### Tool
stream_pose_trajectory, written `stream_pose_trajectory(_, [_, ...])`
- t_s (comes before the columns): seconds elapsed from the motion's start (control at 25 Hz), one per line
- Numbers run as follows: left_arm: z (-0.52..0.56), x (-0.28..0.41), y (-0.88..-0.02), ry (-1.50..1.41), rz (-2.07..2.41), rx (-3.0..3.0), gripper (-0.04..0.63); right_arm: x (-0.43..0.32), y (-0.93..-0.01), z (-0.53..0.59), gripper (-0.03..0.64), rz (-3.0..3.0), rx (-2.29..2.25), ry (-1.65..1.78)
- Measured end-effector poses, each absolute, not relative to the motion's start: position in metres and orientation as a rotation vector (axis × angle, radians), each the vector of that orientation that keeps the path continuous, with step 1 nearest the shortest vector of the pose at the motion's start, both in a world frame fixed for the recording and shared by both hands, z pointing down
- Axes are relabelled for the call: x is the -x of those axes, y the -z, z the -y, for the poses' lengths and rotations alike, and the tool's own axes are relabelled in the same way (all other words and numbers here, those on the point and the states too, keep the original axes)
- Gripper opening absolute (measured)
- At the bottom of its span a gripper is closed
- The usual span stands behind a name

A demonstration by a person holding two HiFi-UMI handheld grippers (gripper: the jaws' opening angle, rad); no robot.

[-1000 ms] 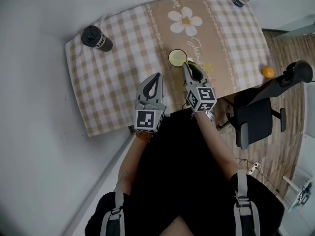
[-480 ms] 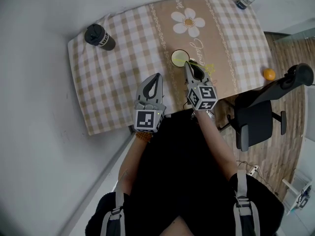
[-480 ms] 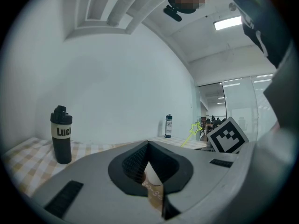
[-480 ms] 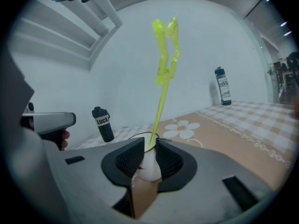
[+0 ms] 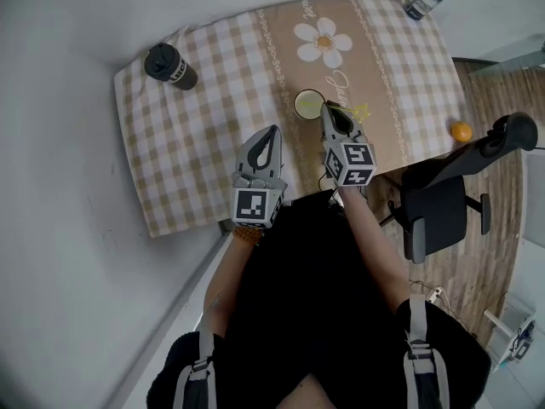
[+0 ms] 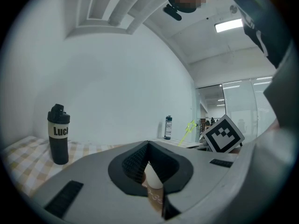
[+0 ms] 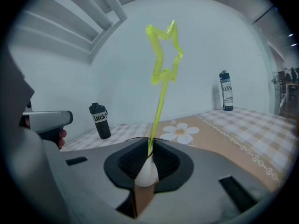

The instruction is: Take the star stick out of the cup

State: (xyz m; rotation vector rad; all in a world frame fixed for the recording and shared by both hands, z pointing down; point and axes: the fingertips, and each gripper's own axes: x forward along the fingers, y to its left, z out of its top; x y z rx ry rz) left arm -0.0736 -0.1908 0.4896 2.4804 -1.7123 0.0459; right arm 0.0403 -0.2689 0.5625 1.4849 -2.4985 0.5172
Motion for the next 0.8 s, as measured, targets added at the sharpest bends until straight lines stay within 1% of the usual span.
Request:
stream_pose_trajectory(0.4, [0.199,0.089,-0.491,-0.019,1.745,-2.427,0.005,-0.015,-0.550,0.300,0.017,2.547,-1.370,-0.452])
stream_pose_trajectory(0.8, [0.205,0.098,-0.495,-0.014,1.741,-2.401,0.005,-0.001,-0.543,0.291,0.012,2.620,-1.147,-0.400])
